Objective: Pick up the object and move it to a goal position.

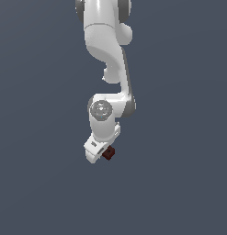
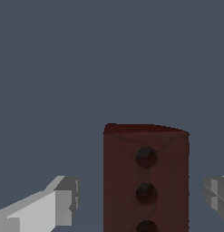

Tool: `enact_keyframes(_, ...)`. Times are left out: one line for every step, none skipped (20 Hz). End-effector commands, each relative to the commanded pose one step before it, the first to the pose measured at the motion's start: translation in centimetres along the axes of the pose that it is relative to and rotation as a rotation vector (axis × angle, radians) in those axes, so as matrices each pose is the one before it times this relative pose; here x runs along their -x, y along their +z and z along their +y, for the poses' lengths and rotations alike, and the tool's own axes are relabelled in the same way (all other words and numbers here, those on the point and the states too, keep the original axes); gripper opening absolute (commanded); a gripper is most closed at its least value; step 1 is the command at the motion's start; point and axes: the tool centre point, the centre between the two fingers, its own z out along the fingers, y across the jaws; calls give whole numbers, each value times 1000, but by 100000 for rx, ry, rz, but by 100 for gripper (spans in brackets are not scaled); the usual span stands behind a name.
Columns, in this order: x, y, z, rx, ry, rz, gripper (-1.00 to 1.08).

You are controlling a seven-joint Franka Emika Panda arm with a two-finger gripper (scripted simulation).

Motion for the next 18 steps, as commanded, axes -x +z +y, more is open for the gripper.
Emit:
enact_keyframes(39, 1325, -69, -67, -136, -45, 100)
enact_keyframes(23, 384, 10, 0, 0, 0, 100)
enact_keyframes(-14, 301, -5, 3, -49, 3, 100)
enact_keyframes(2, 223, 19, 0, 0, 0, 100)
enact_keyframes(-10, 143, 25, 0, 0, 0, 100)
enact_keyframes(-21, 63, 30, 0, 0, 0, 100)
enact_keyframes(-28, -7, 31, 0, 0, 0, 100)
enact_keyframes(-12, -17, 13, 0, 0, 0, 100)
enact_keyframes(0, 0, 0, 0, 0, 0, -100)
enact_keyframes(0, 0, 0, 0, 0, 0, -100)
enact_keyframes(0, 0, 0, 0, 0, 0, -100)
enact_keyframes(0, 0, 0, 0, 0, 0, -100)
enact_keyframes(0, 0, 0, 0, 0, 0, -100)
enact_keyframes(0, 0, 0, 0, 0, 0, -100)
enact_keyframes(0, 0, 0, 0, 0, 0, -100)
enact_keyframes(0, 0, 0, 0, 0, 0, -100)
enact_keyframes(0, 0, 0, 0, 0, 0, -100)
enact_keyframes(0, 0, 0, 0, 0, 0, -100)
